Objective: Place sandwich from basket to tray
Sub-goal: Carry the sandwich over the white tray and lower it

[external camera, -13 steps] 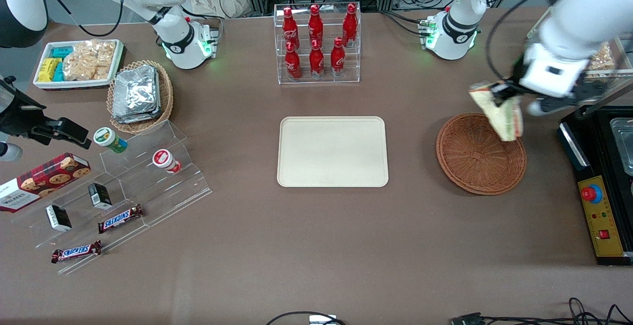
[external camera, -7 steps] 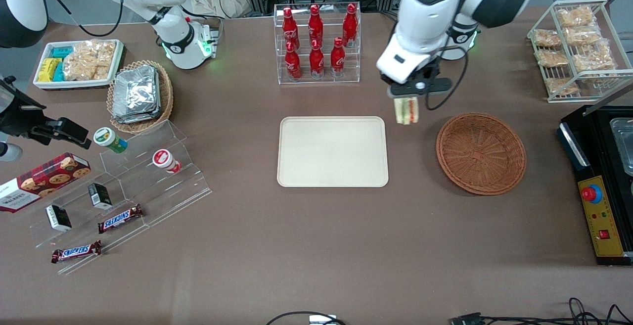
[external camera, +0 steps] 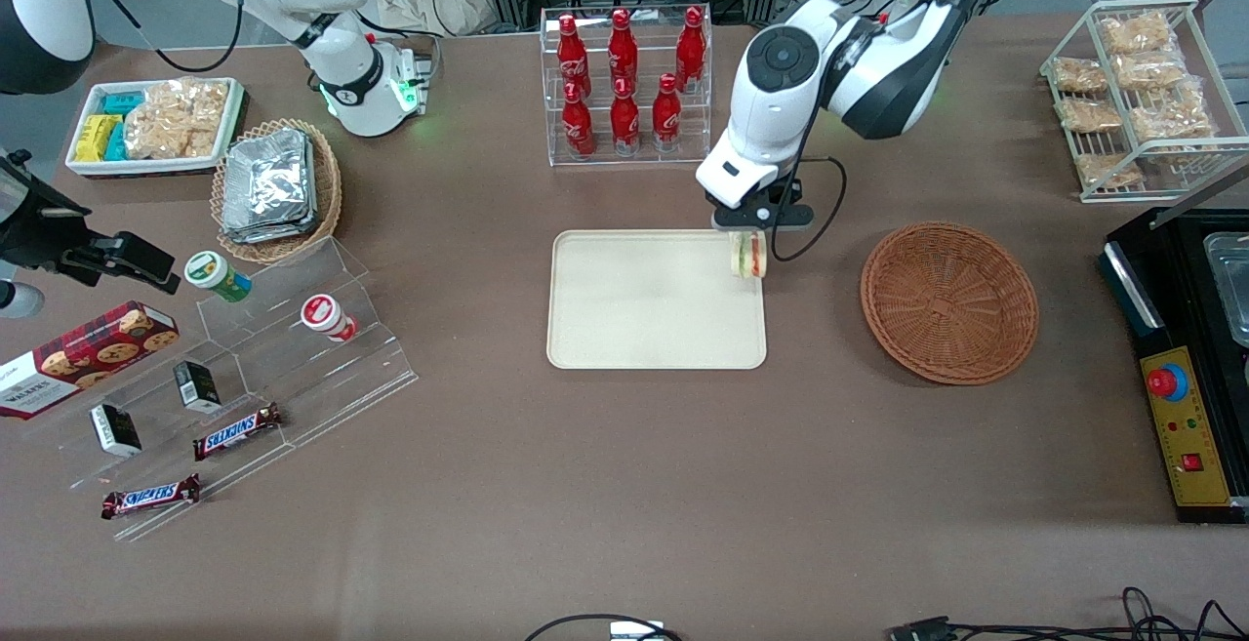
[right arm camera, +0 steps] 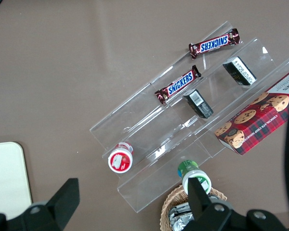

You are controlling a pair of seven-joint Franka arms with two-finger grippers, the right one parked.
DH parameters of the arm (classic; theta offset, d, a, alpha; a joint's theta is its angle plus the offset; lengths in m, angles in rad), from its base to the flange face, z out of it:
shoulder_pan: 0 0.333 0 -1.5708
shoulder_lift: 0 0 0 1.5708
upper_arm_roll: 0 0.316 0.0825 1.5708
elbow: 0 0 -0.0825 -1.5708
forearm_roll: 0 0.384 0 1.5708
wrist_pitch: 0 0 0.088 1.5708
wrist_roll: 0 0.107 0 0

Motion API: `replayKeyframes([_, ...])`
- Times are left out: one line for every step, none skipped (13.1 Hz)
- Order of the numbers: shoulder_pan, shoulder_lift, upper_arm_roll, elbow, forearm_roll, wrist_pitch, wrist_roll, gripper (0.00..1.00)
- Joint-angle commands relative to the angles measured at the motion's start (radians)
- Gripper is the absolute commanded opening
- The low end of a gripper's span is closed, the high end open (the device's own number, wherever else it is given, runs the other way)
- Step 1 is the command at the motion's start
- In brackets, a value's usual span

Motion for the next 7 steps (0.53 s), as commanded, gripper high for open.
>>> replayKeyframes([0.006, 0.187, -0.011, 0.024, 0.212, 0.08, -0.198, 0.0])
replayKeyframes([0.006, 0.261, -0.011, 0.028, 0.287, 0.118, -0.26, 0.0])
replayKeyframes([0.006, 0.316, -0.011, 0.034, 0.379, 0.137, -0.321, 0.0])
replayKeyframes([0.007, 0.356, -0.009, 0.041, 0.445, 0.145, -0.381, 0.0])
replayKeyframes([0.007, 0.376, -0.009, 0.043, 0.488, 0.146, -0.426, 0.0])
replayKeyframes([0.007, 0.398, -0.009, 0.046, 0.503, 0.152, -0.435, 0.0])
replayKeyframes([-0.013, 0.413, -0.009, 0.054, 0.512, 0.16, -0.437, 0.0])
